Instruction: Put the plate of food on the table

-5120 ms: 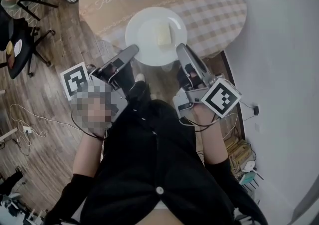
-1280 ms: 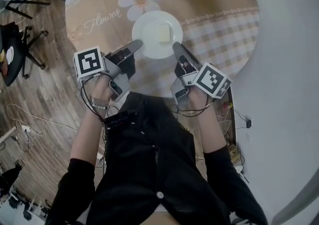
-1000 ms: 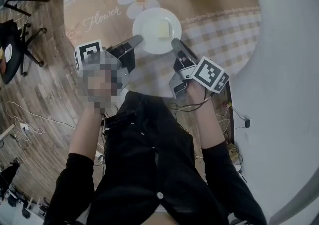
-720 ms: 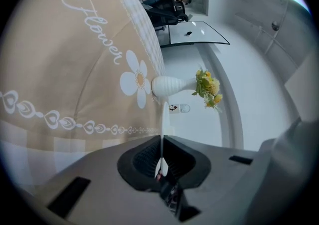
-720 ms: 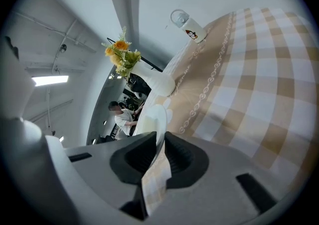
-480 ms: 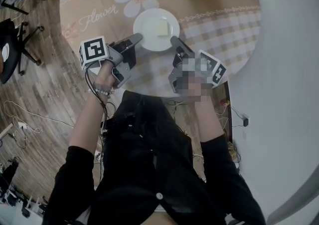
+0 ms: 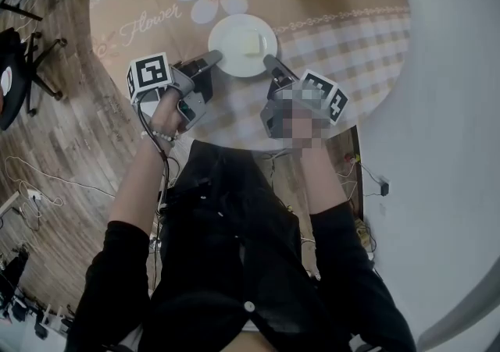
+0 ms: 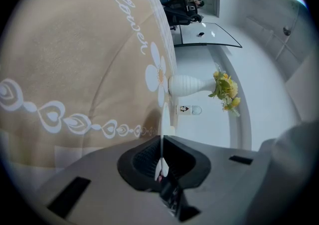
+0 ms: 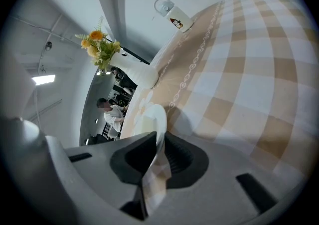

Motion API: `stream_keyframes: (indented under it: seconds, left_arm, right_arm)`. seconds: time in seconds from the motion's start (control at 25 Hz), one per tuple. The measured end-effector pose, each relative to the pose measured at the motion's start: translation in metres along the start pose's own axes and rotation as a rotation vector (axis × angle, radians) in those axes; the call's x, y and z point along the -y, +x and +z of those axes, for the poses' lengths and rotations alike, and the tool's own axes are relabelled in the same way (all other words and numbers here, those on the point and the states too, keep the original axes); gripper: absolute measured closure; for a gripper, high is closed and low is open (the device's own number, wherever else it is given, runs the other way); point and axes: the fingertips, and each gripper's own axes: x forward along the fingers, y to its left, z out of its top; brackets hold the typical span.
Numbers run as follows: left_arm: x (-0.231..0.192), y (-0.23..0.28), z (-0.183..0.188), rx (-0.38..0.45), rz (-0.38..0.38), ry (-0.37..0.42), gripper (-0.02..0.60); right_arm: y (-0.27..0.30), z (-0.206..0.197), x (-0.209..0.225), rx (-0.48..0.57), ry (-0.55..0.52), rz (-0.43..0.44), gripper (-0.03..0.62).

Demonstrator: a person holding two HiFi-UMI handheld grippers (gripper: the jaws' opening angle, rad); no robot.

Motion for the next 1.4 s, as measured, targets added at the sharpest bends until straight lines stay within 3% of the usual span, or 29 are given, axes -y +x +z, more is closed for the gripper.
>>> stream_keyframes:
  seconds: [0.24,0.52,0.68,0.84,1.0,1.24,1.4]
  left_arm:
    - [-0.010,0.003,0.001,0.004,0.020,-0.019,0.569]
    - [-0.014,0.002,0.002,0.016,0.021,-0.031,0.569]
    - [-0.017,0.002,0.002,0.019,0.035,-0.036,0.569]
    - [-0.013,0.003,0.003,0.014,0.026,-0.030,0.569]
    - [-0.007,0.002,0.003,0.008,0.034,-0.028,0.569]
    - [-0.021,0.003,0.002,0.000,0.048,-0.014,0.569]
    - [-0.021,0.004,0.003,-0.003,0.047,-0.013,0.569]
  right_arm:
    - [0.007,-0.003,0.010,-0.015,0.031,-0.052,0.557]
    - [0.008,-0.004,0.016,-0.030,0.046,-0.053,0.549]
    - [-0.003,0.001,0.021,-0.025,-0.022,-0.065,0.530]
    - [-0.020,0.000,0.007,-0.056,-0.311,-0.102,0.531]
    - [-0.029,-0.015,-0.017,-0.116,-0.756,-0.165,0.531]
    - [-0.014,-0.055,-0.039,-0.203,-1.406,-0.191,0.530]
    - [-0.004,-0.073,-0.041,-0.260,-1.677,-0.199,0.517]
